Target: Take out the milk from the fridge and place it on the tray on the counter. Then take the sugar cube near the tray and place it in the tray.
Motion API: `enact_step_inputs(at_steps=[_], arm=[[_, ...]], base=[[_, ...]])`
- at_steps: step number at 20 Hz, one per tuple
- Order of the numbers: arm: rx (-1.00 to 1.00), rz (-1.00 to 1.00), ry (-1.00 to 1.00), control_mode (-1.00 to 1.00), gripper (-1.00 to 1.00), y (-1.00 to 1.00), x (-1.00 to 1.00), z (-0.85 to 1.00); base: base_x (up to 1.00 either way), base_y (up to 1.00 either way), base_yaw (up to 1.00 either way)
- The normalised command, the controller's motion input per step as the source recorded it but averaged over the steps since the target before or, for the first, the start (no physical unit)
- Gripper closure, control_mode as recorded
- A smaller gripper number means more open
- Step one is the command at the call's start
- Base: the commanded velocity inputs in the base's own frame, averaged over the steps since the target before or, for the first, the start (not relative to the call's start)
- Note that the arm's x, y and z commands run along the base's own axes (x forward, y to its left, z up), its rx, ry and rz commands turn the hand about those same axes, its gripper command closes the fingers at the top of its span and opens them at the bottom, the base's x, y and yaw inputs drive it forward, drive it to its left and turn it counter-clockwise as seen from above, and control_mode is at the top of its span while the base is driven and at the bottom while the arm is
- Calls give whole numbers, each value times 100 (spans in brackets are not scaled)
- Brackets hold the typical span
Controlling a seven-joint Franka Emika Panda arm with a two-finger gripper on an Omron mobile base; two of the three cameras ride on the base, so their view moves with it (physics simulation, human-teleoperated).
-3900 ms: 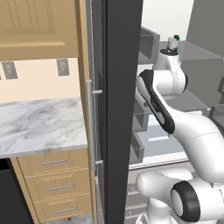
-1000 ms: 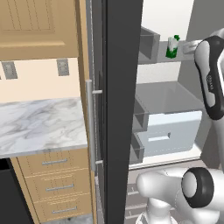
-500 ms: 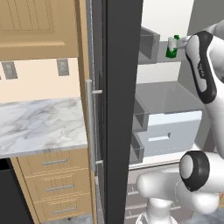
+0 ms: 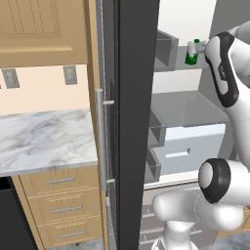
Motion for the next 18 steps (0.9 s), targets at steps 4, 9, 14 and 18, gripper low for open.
enact_step_inputs(at_steps=[4, 9, 14, 18], arm=[[0, 9, 0, -100, -100, -10, 22, 0], [0, 9, -2, -100, -100, -1, 33, -1], [0, 2, -5, -100, -100, 0, 26, -3], [0, 0, 0, -100, -100, 0, 34, -3]], base=[[0, 0, 0], [0, 0, 0], [0, 0, 0], [0, 0, 0]])
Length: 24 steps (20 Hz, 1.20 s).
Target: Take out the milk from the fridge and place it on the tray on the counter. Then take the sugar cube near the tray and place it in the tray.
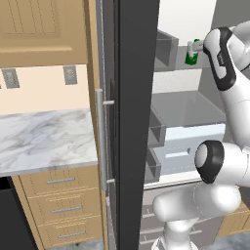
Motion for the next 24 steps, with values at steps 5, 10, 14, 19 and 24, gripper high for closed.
enact_step_inputs(at_steps=[5, 10, 14, 19, 24], arm=[[0, 0, 0, -100, -100, -3, 25, -7], [0, 0, 0, -100, -100, -14, 26, -7], [0, 0, 0, -100, -100, -13, 27, -2], [0, 1, 0, -100, -100, -14, 19, -6], [0, 0, 0, -100, -100, -1, 32, -11]], base=[[0, 0, 0], [0, 0, 0], [0, 0, 0], [0, 0, 0], [0, 0, 0]])
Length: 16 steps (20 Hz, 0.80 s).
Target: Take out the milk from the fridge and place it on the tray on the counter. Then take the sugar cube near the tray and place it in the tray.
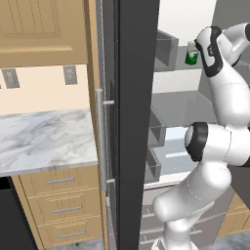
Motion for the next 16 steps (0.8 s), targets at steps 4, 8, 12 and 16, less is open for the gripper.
enact_step_inputs(at_steps=[4, 8, 12, 16], arm=[[0, 0, 0, -100, -100, 0, 31, -4], [0, 0, 0, -100, -100, 4, 6, -2], [0, 0, 0, -100, -100, 18, 0, -8], [0, 0, 0, -100, -100, 16, 2, -23]], base=[[0, 0, 0], [0, 0, 0], [0, 0, 0], [0, 0, 0]])
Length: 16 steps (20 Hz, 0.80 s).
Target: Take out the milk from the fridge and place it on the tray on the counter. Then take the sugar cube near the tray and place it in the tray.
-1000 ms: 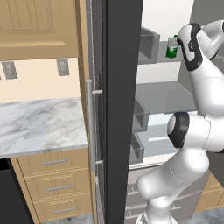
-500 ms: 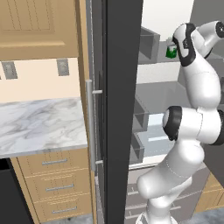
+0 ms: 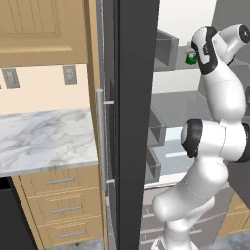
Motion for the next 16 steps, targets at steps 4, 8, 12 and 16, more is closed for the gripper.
enact_step_inputs(at_steps=[4, 8, 12, 16], arm=[[9, 0, 0, -100, 100, 6, 5, -23], [9, 0, -1, -100, 100, 0, 0, -8], [6, 0, -7, -100, 100, 0, -5, 0], [1, 0, -8, -100, 100, 0, -39, 0]], base=[[0, 0, 0], [0, 0, 0], [0, 0, 0], [0, 0, 0]])
